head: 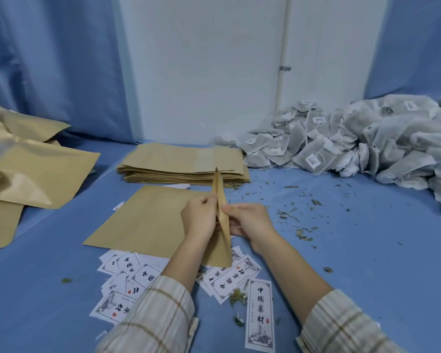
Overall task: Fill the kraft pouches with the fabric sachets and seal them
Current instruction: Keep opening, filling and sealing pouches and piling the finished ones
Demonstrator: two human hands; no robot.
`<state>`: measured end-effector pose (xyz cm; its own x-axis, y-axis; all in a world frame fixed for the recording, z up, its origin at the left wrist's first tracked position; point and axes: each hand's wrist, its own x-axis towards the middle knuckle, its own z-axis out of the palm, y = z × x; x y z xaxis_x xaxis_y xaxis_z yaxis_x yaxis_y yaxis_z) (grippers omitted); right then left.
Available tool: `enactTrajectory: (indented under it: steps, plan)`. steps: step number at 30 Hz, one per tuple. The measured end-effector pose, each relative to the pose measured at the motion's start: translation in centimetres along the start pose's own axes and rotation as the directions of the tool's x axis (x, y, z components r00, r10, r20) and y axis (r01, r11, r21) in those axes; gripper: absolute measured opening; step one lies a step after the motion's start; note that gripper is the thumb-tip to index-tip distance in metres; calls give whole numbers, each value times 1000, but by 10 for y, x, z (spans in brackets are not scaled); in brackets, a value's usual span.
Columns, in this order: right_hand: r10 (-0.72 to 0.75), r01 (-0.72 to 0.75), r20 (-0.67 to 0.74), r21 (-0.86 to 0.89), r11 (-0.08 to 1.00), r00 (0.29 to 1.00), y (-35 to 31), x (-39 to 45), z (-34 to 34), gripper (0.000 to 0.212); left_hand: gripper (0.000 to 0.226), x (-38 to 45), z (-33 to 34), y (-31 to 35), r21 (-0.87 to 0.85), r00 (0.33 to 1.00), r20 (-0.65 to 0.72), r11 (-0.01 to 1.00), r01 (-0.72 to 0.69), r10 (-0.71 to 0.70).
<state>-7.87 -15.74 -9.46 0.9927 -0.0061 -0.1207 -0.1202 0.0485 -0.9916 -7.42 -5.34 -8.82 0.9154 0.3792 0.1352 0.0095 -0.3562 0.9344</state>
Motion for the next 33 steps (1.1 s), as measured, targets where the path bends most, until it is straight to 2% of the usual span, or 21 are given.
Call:
enactTrajectory:
  steps: [2, 4, 8, 10, 13, 17, 19, 22, 24, 26, 27, 29, 31, 32, 33]
  plan:
    - [-123, 89, -106, -280, 956, 987, 0, -1, -1, 23, 38, -2, -1, 2, 141, 996, 65, 987, -72, 63]
    - [-257, 147, -139, -532, 834, 956, -3, -3, -2, 25, 36, -3, 1, 4, 278, 984, 154, 951, -133, 92]
    - [-333, 160, -76, -763, 627, 940, -4, -6, -1, 33, 34, -9, 9, -3, 316, 944, 289, 915, -251, 159]
    - [-350, 123, -127, -782, 611, 928, 1, -5, 1, 39, 37, -14, 13, -6, 280, 949, 254, 925, -255, 184]
    - [-333, 66, -225, -733, 677, 916, 4, -3, 2, 40, 42, -15, 20, -10, 217, 968, 181, 953, -210, 172]
    - [-308, 57, -241, -697, 714, 920, 4, -2, 5, 42, 44, -18, 20, -8, 211, 976, 112, 956, -205, 184]
    - [-289, 33, -255, -694, 719, 923, 6, 0, 5, 40, 39, -21, 19, -5, 228, 972, 98, 945, -233, 216]
    - [-216, -76, -362, -644, 762, 907, 8, 5, -7, 30, 31, -30, 18, 2, 231, 949, 77, 920, -317, 307]
    - [-208, -92, -387, -628, 773, 898, 8, 8, -18, 28, 35, -34, 18, 7, 215, 934, 80, 909, -357, 347]
    - [-288, 22, -297, -660, 751, 910, 8, 9, -22, 25, 43, -33, 15, 9, 225, 933, 83, 906, -360, 350]
    - [-345, 107, -247, -654, 749, 906, 7, 6, -20, 16, 43, -31, 14, 10, 234, 934, 85, 905, -356, 346]
    - [-507, 261, -185, -683, 683, 842, 7, 2, -15, 18, 36, -28, 11, 13, 283, 929, 99, 885, -370, 357]
    - [-665, 363, -99, -773, 520, 740, 8, 3, -16, 16, 31, -26, 10, 17, 390, 904, 125, 818, -423, 408]
    - [-698, 405, -43, -788, 464, 715, 8, 4, -16, 14, 31, -26, 9, 20, 442, 888, 146, 774, -454, 437]
    - [-686, 450, 2, -756, 475, 727, 7, 4, -16, 14, 31, -25, 8, 23, 477, 872, 167, 736, -481, 461]
